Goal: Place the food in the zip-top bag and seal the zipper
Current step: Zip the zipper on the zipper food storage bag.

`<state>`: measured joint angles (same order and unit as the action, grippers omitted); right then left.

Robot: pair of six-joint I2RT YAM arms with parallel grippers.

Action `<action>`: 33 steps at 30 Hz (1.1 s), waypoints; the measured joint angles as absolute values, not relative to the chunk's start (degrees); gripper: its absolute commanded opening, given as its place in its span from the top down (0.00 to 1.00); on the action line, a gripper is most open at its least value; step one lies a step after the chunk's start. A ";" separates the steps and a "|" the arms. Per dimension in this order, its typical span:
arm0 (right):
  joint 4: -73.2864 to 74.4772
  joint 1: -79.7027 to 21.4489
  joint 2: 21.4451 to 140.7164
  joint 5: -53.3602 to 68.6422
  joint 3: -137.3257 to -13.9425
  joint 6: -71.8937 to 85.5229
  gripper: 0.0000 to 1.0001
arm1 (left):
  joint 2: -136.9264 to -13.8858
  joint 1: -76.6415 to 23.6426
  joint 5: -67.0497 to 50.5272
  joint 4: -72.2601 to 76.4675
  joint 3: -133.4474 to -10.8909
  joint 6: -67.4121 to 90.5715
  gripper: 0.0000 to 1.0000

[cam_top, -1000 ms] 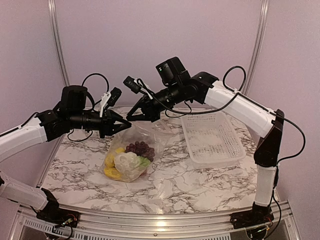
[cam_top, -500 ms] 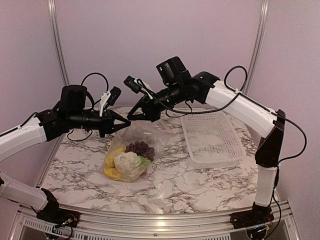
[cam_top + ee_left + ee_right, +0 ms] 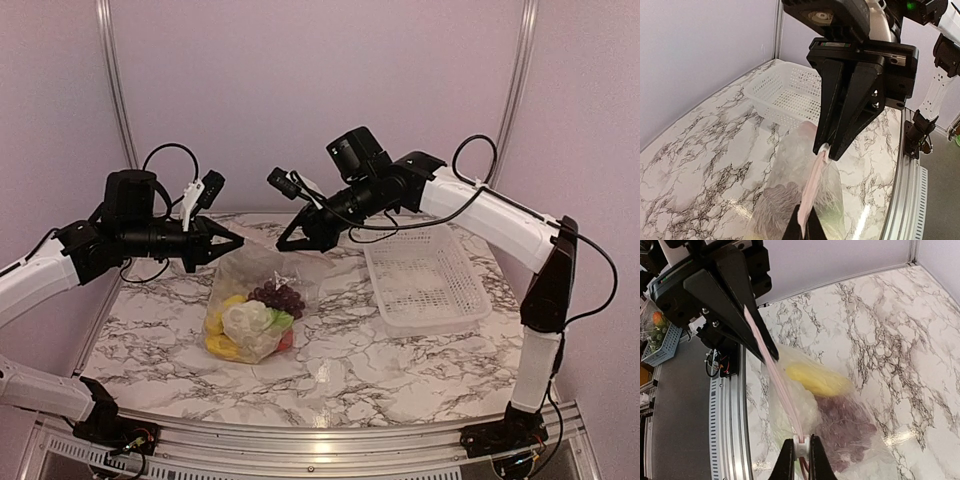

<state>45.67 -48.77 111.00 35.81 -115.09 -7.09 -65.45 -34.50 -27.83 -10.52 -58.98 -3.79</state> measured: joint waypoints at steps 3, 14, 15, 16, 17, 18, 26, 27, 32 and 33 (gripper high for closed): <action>46.22 -47.20 109.58 35.46 -111.92 -7.09 1.00 | -64.64 -33.74 -27.33 -11.07 -58.67 -4.47 1.00; 46.98 -44.10 103.07 33.30 -100.31 -7.57 1.00 | -62.94 -32.38 -26.98 -11.18 -56.99 -5.56 1.00; 47.00 -43.90 102.67 32.99 -99.63 -7.60 1.00 | -62.92 -32.32 -26.96 -11.16 -56.97 -5.58 1.00; 46.96 -43.66 102.21 32.73 -98.76 -7.64 1.00 | -62.92 -32.23 -26.96 -11.16 -56.97 -5.61 1.00; 46.96 -43.38 101.78 32.45 -97.95 -7.68 1.00 | -62.92 -32.21 -26.94 -11.14 -56.93 -5.61 1.00; 46.98 -43.07 101.34 32.29 -97.12 -7.77 1.00 | -62.92 -32.21 -26.94 -11.14 -56.86 -5.63 1.00; 47.62 -41.60 99.37 29.63 -92.27 -8.58 1.00 | -62.92 -32.08 -26.85 -11.14 -56.75 -6.11 1.00; 47.79 -41.54 99.29 29.19 -91.90 -8.64 1.00 | -62.92 -32.01 -26.76 -11.14 -56.75 -6.24 1.00; 48.53 -40.99 98.91 27.49 -90.50 -8.67 1.00 | -62.92 -31.68 -26.33 -11.14 -56.69 -6.63 1.00; 48.51 -40.84 98.85 27.27 -90.24 -8.67 1.00 | -62.92 -31.68 -26.30 -11.11 -56.64 -6.66 1.00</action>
<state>48.51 -40.84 98.85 27.27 -90.24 -8.67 -62.92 -31.68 -26.30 -11.11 -56.64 -6.66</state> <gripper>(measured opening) 0.048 0.008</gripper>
